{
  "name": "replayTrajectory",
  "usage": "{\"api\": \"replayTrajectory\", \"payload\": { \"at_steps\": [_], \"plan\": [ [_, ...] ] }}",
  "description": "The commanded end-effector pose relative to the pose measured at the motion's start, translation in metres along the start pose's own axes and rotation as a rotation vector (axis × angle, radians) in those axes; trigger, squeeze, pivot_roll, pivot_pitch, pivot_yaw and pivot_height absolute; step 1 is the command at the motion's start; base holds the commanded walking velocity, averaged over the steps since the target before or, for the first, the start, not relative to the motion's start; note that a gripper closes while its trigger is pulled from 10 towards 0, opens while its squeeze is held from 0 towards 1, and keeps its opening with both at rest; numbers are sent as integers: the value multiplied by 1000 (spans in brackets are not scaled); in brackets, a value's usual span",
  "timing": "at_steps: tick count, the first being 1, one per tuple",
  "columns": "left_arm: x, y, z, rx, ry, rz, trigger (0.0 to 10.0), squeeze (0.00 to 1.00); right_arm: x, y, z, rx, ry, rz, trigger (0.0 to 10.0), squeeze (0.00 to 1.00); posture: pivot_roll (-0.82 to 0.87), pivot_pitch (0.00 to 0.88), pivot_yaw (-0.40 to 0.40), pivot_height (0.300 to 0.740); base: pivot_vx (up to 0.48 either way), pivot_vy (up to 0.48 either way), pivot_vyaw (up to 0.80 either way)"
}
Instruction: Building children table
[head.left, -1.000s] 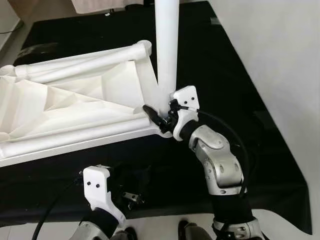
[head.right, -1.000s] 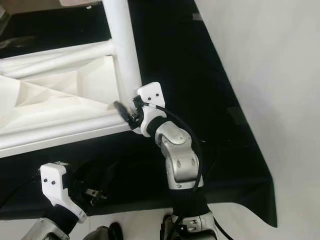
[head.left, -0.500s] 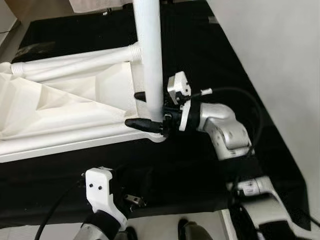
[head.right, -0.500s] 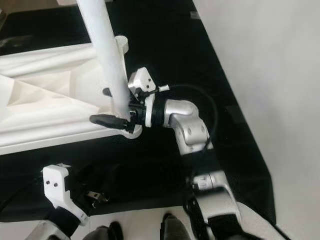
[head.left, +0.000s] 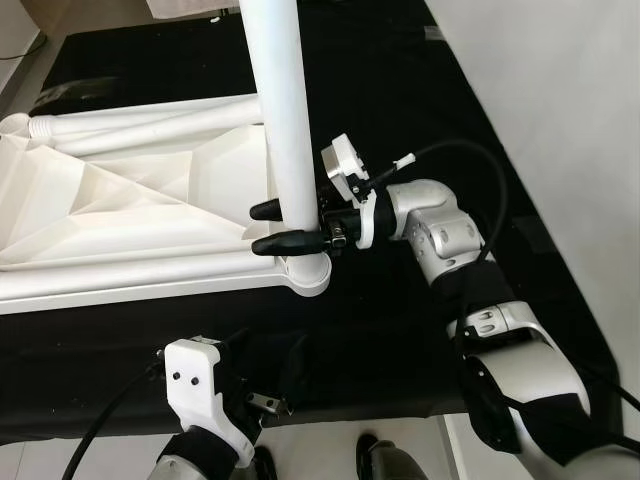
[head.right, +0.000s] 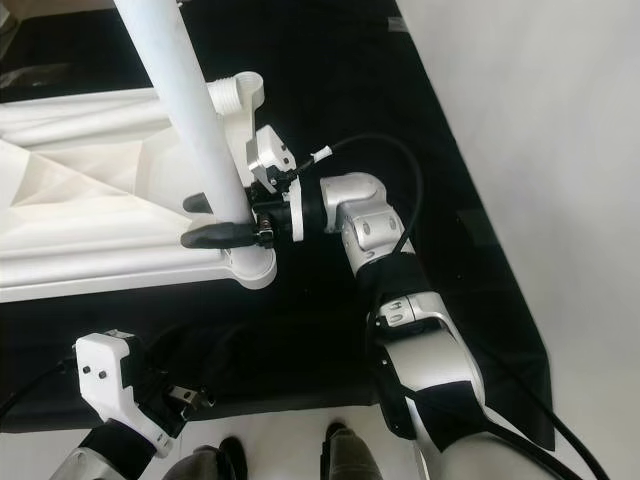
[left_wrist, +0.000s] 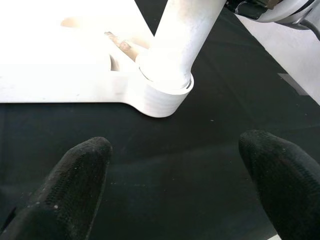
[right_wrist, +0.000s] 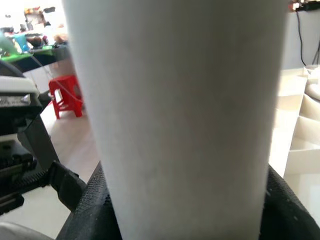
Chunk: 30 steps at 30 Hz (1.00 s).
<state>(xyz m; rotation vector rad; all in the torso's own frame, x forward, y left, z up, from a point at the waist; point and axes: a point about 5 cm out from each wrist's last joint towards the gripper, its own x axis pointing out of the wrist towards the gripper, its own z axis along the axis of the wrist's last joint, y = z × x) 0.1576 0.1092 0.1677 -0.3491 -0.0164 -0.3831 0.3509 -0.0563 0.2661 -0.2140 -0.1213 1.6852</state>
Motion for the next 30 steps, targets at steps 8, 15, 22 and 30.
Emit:
{"api": "replayTrajectory", "payload": {
  "at_steps": [8, 15, 22, 30],
  "plan": [
    [-3, 3, -4, 3, 31, 18, 10000, 0, -24, 11, -47, 90, 100, -458, 0, 0, 40, 324, 20, 740, 0, 0, 0],
    [-1, 11, -4, 14, 32, 18, 10000, 0, -61, 63, -90, 281, 300, -1287, 0, 0, 10, 306, 44, 740, 0, 0, 0],
    [6, 16, -8, 16, 35, 8, 10000, 0, -38, 47, -85, 236, 225, -1156, 10000, 0, 1, 261, 47, 740, 0, 0, 0],
    [10, 21, -8, 20, 17, 31, 10000, 0, -63, 47, -73, 219, 179, -1322, 10000, 1000, -14, 234, 43, 740, 0, 0, 0]
  ]
}}
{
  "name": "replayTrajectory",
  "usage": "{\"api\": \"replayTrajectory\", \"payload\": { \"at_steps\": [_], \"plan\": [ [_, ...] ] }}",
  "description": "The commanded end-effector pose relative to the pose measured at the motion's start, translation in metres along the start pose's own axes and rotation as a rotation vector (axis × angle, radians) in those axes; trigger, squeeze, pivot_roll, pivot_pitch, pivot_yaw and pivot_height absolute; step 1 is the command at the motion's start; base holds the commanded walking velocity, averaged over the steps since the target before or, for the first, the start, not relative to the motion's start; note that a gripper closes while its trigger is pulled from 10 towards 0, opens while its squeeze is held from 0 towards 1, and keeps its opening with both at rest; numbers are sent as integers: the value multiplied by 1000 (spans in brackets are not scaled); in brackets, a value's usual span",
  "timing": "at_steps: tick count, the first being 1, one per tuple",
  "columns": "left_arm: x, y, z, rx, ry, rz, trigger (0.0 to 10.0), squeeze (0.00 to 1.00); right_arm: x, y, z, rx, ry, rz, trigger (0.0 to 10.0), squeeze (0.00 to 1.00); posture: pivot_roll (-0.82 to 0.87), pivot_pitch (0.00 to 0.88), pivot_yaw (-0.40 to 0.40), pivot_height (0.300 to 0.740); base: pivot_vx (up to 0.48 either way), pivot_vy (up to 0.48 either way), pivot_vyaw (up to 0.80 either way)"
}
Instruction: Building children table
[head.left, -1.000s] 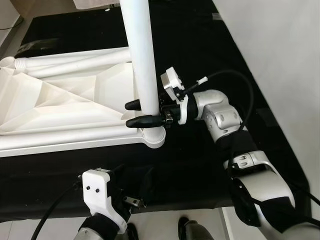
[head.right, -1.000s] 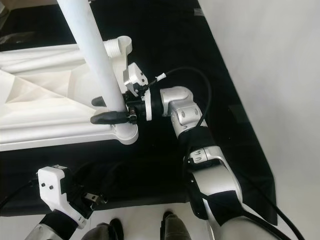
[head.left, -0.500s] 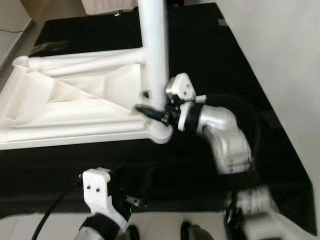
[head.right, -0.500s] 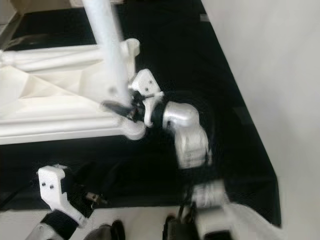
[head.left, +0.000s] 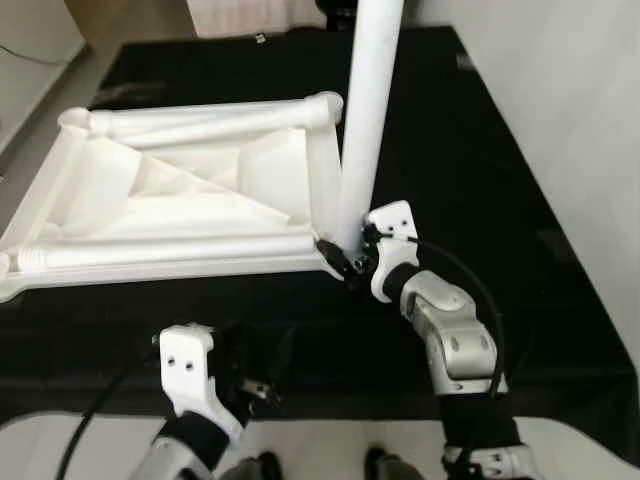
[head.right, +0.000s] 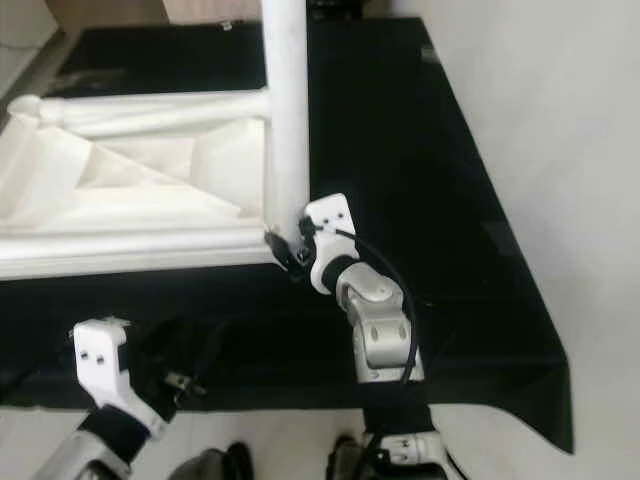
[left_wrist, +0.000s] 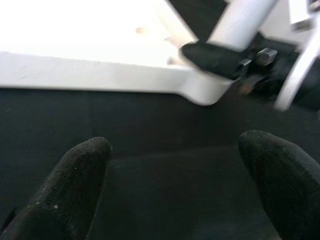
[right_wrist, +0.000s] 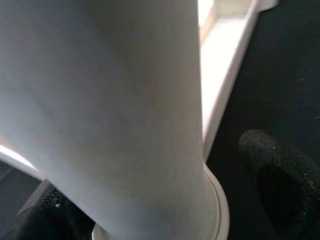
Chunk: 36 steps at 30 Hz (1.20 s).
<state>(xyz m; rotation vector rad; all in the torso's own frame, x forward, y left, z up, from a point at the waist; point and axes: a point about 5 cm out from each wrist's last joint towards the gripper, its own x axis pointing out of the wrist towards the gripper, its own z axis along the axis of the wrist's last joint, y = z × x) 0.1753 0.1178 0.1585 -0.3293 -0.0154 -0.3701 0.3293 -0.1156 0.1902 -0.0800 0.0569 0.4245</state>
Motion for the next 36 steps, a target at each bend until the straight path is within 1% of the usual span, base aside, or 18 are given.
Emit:
{"api": "replayTrajectory", "payload": {
  "at_steps": [1, 2, 9, 10, 11, 12, 13, 15, 17, 18, 19, 21, 24, 26, 28, 29, 30, 36],
  "plan": [
    [-2, 4, -4, 2, 15, 18, 10000, 0, -11, -15, 0, 8, -7, -92, 10000, 1000, -21, 230, 45, 740, 0, 0, 0],
    [-1, 6, -4, 8, 17, 16, 10000, 0, -22, -12, 1, 18, -31, -63, 10000, 1000, -34, 222, 48, 740, 0, 0, 0],
    [2, 9, -5, 15, 17, 14, 10000, 0, -33, 3, -3, 46, -54, 65, 10000, 1000, -41, 211, 47, 740, 0, 0, 0],
    [4, 11, -4, 30, 8, 30, 10000, 0, -39, 8, -7, 54, -55, 98, 10000, 843, -46, 198, 45, 740, 0, 0, 0],
    [5, 13, -2, 43, -1, 47, 10000, 0, -45, 15, -11, 71, -54, 144, 10000, 329, -47, 192, 44, 740, 0, 0, 0],
    [7, 16, -1, 55, -9, 60, 10000, 0, -49, 22, -13, 93, -54, 194, 10000, 329, -49, 188, 44, 740, 0, 0, 0],
    [8, 17, -1, 68, -11, 71, 10000, 0, -54, 31, -14, 124, -59, 262, 10000, 0, -51, 182, 43, 740, 0, 0, 0],
    [9, 18, -1, 75, -11, 76, 10000, 0, -56, 36, -14, 143, -62, 302, 10000, 0, -52, 179, 42, 740, 0, 0, 0],
    [12, 22, 2, 121, -21, 92, 10000, 0, -68, 57, -13, 160, -64, 524, 10000, 0, -50, 163, 41, 740, 0, 0, 0],
    [12, 22, 2, 121, -21, 92, 10000, 0, -68, 57, -13, 160, -64, 524, 10000, 0, -50, 163, 41, 740, 0, 0, 0],
    [15, 25, 3, 154, -22, 106, 10000, 0, -77, 67, -15, 145, -47, 642, 10000, 0, -49, 156, 40, 740, 0, 0, 0],
    [17, 29, 5, 170, -29, 130, 10000, 0, -82, 72, -17, 120, -42, 710, 10000, 0, -48, 149, 42, 740, 0, 0, 0],
    [19, 34, 7, 179, -38, 162, 10000, 0, -80, 73, -18, 110, -50, 708, 10000, 0, -46, 146, 43, 740, 0, 0, 0],
    [20, 40, 9, 202, -47, 215, 10000, 0, -60, 64, -22, 107, -68, 536, 10000, 0, -44, 141, 49, 740, 0, 0, 0],
    [19, 43, 9, 232, -44, 252, 10000, 0, -48, 59, -23, 96, -75, 432, 10000, 0, -39, 139, 51, 740, 0, 0, 0],
    [19, 43, 9, 232, -44, 252, 10000, 0, -48, 59, -23, 96, -75, 432, 10000, 0, -39, 139, 51, 740, 0, 0, 0],
    [18, 46, 7, 279, -26, 295, 10000, 0, -39, 53, -24, 89, -77, 344, 10000, 0, -27, 134, 48, 740, 0, 0, 0],
    [15, 53, 4, 326, -2, 383, 10000, 0, -33, 49, -25, 109, -74, 328, 10000, 0, -26, 134, 44, 740, 0, 137, 0]
  ]
}}
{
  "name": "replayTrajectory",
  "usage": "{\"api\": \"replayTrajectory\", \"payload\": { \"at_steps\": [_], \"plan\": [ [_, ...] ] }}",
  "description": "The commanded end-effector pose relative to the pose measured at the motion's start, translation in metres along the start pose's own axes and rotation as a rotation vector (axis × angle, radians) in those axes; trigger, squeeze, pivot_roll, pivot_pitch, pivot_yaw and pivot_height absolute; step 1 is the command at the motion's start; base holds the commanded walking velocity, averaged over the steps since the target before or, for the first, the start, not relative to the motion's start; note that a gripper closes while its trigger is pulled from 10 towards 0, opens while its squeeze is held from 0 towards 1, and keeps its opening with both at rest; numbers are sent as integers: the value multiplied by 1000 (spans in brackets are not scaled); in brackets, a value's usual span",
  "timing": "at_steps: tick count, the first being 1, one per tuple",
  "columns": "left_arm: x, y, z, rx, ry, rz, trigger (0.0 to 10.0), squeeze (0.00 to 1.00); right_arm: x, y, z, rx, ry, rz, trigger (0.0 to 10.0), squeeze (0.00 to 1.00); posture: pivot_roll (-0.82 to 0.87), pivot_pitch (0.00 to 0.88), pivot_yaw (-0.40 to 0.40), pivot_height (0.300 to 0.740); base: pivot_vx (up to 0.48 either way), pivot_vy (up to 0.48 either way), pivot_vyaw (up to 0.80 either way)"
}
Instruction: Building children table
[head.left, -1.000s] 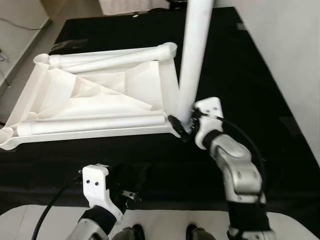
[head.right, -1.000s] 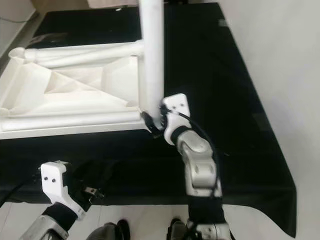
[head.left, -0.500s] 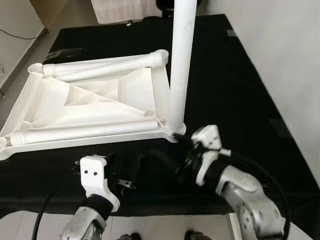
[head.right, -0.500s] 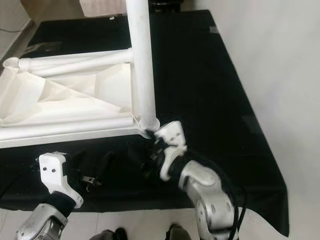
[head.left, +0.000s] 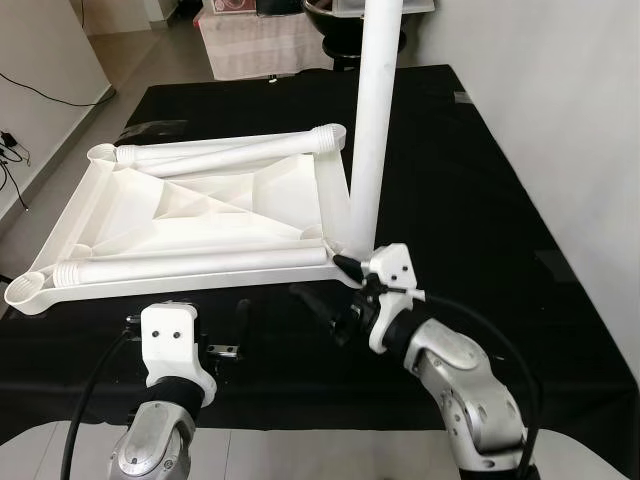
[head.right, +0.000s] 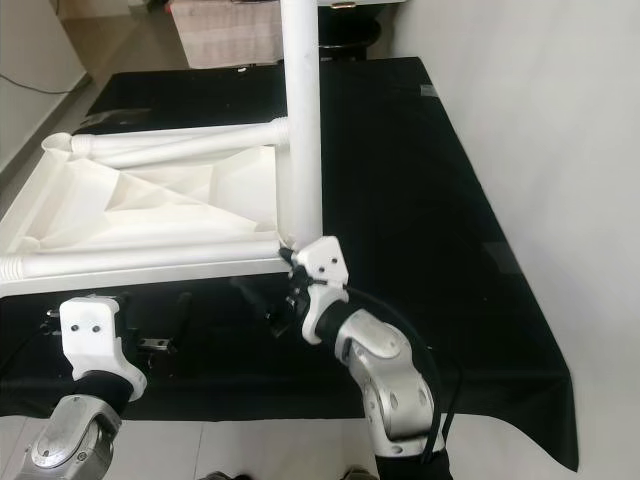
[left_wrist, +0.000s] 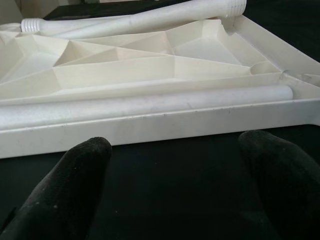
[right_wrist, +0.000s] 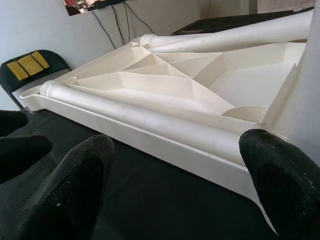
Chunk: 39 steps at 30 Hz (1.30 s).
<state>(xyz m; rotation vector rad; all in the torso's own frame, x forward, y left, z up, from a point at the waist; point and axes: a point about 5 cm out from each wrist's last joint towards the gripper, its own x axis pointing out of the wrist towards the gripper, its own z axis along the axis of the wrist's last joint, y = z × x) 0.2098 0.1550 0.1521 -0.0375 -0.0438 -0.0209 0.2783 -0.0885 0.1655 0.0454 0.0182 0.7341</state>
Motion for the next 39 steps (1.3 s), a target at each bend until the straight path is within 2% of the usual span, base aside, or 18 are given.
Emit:
{"api": "replayTrajectory", "payload": {
  "at_steps": [1, 6, 10, 22, 33, 39],
  "plan": [
    [-2, 7, -5, 39, 30, 51, 10000, 0, 2, 0, -1, 6, -1, 10, 10000, 0, -25, 136, 43, 740, 0, 480, 0],
    [-4, 13, -6, 73, 24, 132, 10000, 0, 9, -12, -3, -20, -13, -91, 10000, 0, -32, 141, 40, 740, 0, 480, 0],
    [-2, 13, -8, 91, 28, 135, 10000, 0, 13, -22, -4, -40, -15, -170, 10000, 0, -37, 141, 44, 740, 0, 480, 0],
    [4, 12, -9, 111, 32, 98, 10000, 0, 23, -27, -5, -59, -17, -219, 10000, 0, -36, 138, 52, 740, 0, 480, 0],
    [7, 11, -9, 89, 29, 86, 10000, 0, 26, -34, -7, -64, -24, -286, 10000, 0, -47, 129, 48, 740, 0, 480, 0],
    [7, 10, -8, 104, 16, 80, 10000, 0, 27, -39, -8, -63, -22, -322, 10000, 0, -51, 126, 48, 740, 0, 0, 0]
  ]
}}
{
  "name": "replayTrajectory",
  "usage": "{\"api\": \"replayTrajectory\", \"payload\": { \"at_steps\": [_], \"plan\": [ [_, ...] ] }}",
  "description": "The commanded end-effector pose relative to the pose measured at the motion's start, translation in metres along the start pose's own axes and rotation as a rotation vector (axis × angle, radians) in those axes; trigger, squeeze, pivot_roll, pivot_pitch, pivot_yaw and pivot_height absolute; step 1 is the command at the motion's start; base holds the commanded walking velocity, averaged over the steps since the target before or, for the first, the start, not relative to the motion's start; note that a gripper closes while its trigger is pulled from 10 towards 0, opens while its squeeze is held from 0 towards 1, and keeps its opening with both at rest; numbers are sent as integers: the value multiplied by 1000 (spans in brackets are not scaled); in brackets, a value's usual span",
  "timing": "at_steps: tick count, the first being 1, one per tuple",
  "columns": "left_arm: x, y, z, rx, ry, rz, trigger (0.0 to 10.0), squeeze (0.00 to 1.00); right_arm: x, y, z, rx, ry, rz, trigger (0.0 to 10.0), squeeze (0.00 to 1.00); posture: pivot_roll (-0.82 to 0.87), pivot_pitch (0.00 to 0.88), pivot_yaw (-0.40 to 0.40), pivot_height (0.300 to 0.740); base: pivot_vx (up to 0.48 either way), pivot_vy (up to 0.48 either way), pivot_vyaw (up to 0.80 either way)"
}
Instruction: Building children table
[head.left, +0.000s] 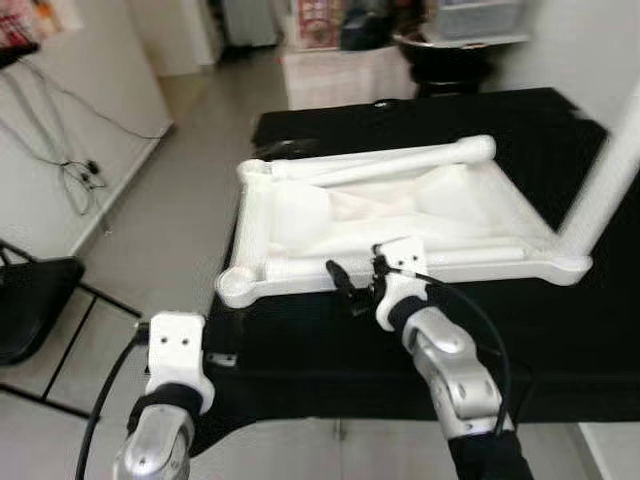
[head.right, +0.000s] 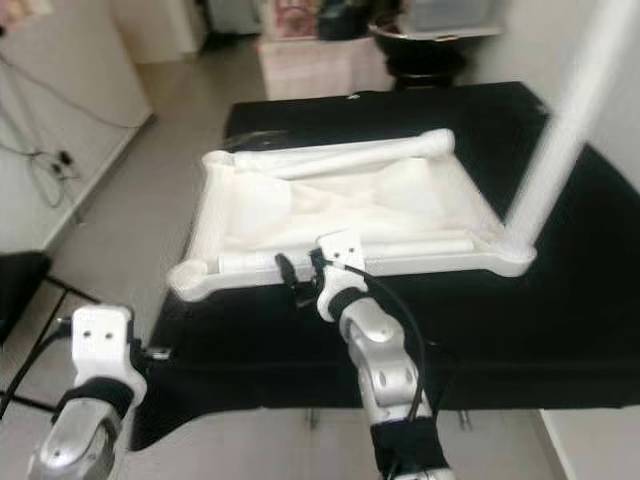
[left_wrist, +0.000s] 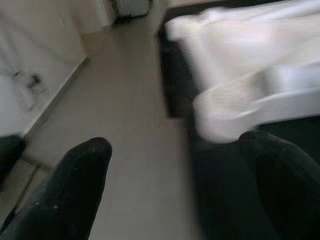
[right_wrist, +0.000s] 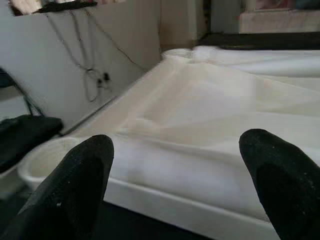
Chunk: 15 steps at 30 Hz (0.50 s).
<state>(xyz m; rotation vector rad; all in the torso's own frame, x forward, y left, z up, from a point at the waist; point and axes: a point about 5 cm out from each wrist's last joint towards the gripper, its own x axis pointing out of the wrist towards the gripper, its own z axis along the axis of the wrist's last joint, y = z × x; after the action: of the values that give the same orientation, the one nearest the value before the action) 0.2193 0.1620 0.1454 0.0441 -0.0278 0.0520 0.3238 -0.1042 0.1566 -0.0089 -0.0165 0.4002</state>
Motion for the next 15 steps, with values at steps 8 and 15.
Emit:
{"api": "replayTrajectory", "payload": {
  "at_steps": [8, 15],
  "plan": [
    [0, 3, -3, 8, 7, 22, 10000, 0, 6, 3, -4, -5, 12, -3, 10000, 0, -48, 117, 43, 740, 0, 0, 0],
    [2, 2, -3, -21, 1, 4, 10000, 0, 7, 3, -5, 2, 14, -3, 10000, 0, -48, 111, 42, 740, 0, 0, 0]
  ]
}}
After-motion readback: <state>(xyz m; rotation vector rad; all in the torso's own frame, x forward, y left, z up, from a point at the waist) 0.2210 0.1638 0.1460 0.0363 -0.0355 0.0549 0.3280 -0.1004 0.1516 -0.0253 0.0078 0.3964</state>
